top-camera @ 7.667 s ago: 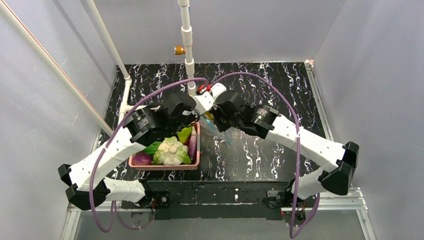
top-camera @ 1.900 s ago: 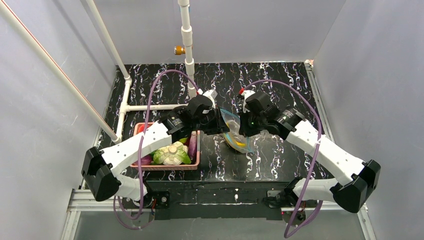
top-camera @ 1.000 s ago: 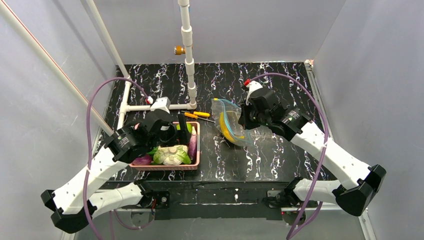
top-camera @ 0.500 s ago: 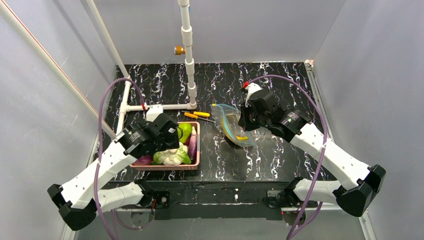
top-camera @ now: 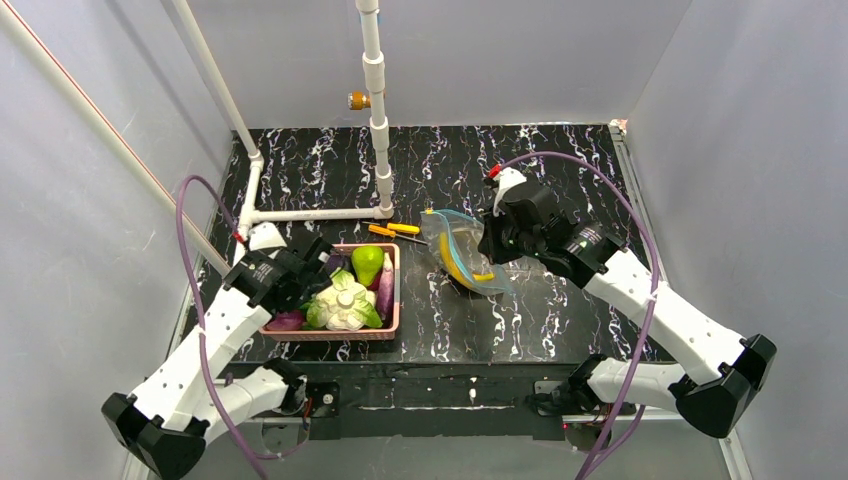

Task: Place the food in the zip-top bag and seal the zipper
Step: Adjust the zipper food storage bag at the center of the board, then pick up the fake vegetable from the bin.

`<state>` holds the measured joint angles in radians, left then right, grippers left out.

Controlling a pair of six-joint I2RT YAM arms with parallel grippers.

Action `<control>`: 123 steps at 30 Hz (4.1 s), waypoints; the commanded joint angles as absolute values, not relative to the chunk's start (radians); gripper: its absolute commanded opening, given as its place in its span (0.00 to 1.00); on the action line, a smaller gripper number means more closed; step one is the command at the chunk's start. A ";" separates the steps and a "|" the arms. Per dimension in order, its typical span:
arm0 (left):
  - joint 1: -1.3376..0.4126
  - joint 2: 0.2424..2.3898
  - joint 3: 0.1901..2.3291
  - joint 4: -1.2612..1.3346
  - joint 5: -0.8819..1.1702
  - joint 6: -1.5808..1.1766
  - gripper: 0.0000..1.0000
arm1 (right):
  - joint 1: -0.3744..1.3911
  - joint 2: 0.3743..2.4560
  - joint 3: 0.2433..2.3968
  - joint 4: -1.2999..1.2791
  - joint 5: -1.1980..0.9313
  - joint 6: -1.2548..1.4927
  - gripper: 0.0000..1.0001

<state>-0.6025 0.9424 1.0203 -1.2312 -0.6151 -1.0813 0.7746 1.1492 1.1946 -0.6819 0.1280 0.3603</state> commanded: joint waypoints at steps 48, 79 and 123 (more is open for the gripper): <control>-0.387 0.944 0.707 -1.151 -0.761 -1.421 0.70 | 0.776 1.126 1.216 -0.673 0.117 0.342 0.01; -0.387 0.898 0.839 -1.174 -0.740 -1.314 0.76 | 0.776 1.117 1.205 -0.672 0.104 0.349 0.01; -0.386 0.842 0.866 -1.176 -0.692 -1.291 0.06 | 0.776 1.101 1.196 -0.671 0.089 0.355 0.01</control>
<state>-0.3916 0.8814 0.8143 -1.1370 -0.6861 -1.3254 0.7746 1.1255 1.1835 -0.6895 0.1017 0.3599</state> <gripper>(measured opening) 0.496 0.022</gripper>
